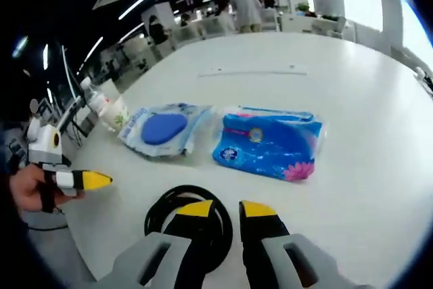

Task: Arrange the tabletop items into an orderly group along one side of the table until the central work area is clear of visible clutter.

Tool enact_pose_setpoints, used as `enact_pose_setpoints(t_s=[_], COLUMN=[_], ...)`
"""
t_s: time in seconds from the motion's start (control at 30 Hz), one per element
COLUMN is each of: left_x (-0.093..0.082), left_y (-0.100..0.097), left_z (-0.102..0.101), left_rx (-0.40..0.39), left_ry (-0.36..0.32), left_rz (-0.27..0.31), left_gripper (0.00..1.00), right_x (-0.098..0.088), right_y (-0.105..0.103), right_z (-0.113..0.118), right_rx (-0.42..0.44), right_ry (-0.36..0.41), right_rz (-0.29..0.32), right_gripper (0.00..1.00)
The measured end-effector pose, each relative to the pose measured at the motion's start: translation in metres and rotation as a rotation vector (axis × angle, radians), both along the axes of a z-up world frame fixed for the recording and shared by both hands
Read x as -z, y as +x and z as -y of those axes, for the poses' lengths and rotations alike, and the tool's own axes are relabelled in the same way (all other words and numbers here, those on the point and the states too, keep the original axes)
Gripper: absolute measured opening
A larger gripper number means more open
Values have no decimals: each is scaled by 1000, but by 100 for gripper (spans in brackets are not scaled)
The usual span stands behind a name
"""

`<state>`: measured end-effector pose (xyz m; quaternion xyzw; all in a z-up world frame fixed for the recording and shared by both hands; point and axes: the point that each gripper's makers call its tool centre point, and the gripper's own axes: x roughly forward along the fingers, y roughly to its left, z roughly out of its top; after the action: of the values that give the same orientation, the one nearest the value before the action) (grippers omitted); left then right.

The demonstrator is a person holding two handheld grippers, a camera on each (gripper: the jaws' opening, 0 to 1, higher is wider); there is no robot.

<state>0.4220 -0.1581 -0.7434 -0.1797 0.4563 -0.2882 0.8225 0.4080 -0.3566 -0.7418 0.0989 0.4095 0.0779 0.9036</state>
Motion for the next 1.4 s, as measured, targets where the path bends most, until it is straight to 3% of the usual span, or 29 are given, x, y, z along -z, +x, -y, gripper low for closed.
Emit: enact_pose_setpoints(t_s=[0.23,0.5,0.83,1.0,1.13,1.4], left_x=[1,-5,-2,1,8,9], left_y=[-17,-36,-48,-49,-48,-43], left_z=[21,59,87,97,97,98], left_rx=[29,76,100,95,88,80], left_ry=[-21,-78,-95,-95,-70,-69], left_rz=[-22,-48,-58,-66,-91,-96], left_gripper=[10,13,12,9,1,0], right_x=[0,3,5,7,9,10], right_y=[-17,-37,-51,-54,-53,-46], right_z=[1,-4,-10,-14,-16,-15], right_rx=[13,24,56,78,80,73], right_ry=[15,31,81,102,113,131], right_rz=[2,-9,-14,-16,-19,-13], right_gripper=[13,12,9,5,3,3])
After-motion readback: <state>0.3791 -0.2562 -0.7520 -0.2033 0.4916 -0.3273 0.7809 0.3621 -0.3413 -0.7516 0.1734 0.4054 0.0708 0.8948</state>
